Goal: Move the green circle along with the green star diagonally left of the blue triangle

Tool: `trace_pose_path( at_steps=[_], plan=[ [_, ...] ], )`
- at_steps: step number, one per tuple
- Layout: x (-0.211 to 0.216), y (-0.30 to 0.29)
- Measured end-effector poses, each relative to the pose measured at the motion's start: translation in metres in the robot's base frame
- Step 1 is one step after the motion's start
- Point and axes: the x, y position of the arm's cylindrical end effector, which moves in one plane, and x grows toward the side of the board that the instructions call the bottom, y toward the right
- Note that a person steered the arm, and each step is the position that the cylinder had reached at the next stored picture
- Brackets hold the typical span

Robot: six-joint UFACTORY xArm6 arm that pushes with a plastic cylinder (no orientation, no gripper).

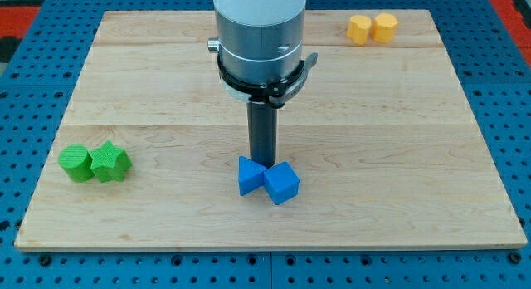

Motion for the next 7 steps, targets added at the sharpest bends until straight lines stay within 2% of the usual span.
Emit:
trace_pose_path(
  at_steps=[1,2,3,4,5,6,7],
  plan=[
    [0.000,0.000],
    [-0.009,-0.032],
    [-0.042,-0.091],
    [-0.062,-0.186],
    [-0.056,-0.298],
    [-0.046,-0.296],
    [-0.003,-0.285]
  ],
)
